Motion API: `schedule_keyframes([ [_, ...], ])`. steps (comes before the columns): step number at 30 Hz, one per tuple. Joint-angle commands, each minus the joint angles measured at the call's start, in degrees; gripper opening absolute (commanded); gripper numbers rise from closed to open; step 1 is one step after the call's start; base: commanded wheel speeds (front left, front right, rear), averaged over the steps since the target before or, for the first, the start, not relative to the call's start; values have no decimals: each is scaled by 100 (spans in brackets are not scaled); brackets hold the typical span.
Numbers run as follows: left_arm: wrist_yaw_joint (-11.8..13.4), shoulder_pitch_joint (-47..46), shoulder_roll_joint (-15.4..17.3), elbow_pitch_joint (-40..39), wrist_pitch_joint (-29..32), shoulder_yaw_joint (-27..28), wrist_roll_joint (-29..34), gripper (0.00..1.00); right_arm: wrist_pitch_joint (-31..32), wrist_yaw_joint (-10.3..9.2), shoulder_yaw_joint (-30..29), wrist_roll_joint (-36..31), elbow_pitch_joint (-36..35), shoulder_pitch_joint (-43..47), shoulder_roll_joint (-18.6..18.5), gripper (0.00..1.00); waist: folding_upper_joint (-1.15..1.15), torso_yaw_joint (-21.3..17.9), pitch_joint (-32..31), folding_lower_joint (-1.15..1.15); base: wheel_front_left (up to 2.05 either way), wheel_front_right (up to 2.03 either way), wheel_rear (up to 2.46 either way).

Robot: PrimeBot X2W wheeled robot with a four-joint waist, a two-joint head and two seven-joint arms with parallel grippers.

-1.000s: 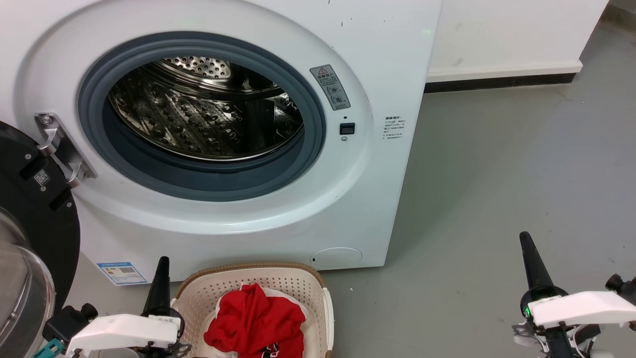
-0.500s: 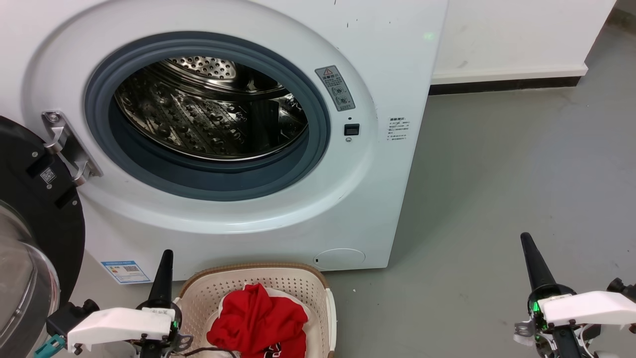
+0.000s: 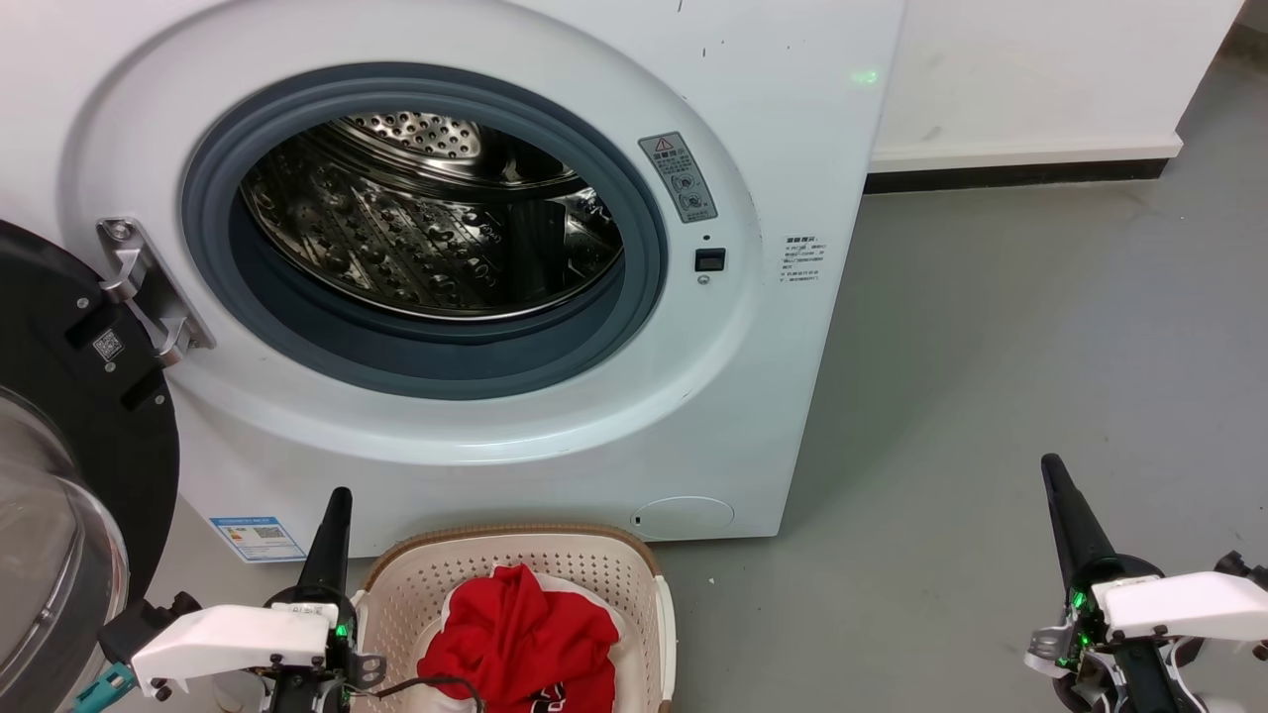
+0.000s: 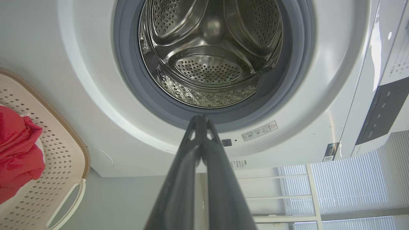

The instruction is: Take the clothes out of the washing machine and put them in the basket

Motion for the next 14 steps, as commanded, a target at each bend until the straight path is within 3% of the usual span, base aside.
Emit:
schedule_keyframes([
  [1, -27, -77, 11, -10, 21, 28, -78, 0, 16, -1, -15, 84, -11, -95, -20, 0, 0, 3, -1, 0, 0, 0, 0],
  [14, -50, -176, 12, 76, 177, 33, -675, 0, 182, -2, -84, 673, 33, -145, -5, 0, 0, 61, -20, 0, 0, 0, 0],
])
